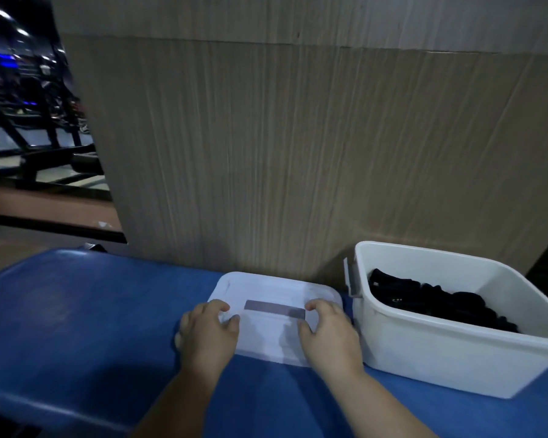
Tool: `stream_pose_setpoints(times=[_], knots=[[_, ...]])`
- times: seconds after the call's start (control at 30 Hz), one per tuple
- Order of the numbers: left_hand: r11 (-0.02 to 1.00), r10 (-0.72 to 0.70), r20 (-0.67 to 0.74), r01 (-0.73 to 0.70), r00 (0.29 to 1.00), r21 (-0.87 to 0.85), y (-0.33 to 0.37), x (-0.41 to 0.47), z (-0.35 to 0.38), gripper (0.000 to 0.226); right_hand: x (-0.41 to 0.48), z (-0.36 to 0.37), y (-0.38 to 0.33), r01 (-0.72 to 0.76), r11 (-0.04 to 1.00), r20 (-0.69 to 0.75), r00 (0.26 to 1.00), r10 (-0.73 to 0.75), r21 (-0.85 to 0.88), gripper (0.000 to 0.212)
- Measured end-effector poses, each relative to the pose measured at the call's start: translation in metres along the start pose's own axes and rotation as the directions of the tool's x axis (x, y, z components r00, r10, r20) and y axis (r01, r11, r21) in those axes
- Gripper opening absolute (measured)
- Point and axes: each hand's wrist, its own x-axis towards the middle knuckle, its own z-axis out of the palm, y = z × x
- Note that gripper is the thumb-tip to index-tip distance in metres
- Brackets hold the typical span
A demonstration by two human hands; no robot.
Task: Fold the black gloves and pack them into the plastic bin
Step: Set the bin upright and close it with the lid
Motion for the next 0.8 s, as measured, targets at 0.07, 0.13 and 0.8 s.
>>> stream_pose_setpoints(times=[0.07,0.13,0.8], knots=[[0.999,-0.040,0.008,0.040,0.999,0.012,-0.007,0.008,0.000,0.040,0.001,0.009,0.008,-0.046,0.998,0.026,0.999,0.048,-0.049,0.036],[0.996,-0.083,0.034,0.083,0.996,0.020,-0.014,0.017,0.002,0.047,0.001,0.016,0.014,-0.075,0.993,0.051,0.995,0.080,-0.093,0.042],[0.919,-0.243,0.137,0.273,0.960,-0.284,-0.032,0.047,-0.021,0.046,0.015,0.018,0.007,-0.337,0.885,0.121,0.941,0.315,0.321,0.057]])
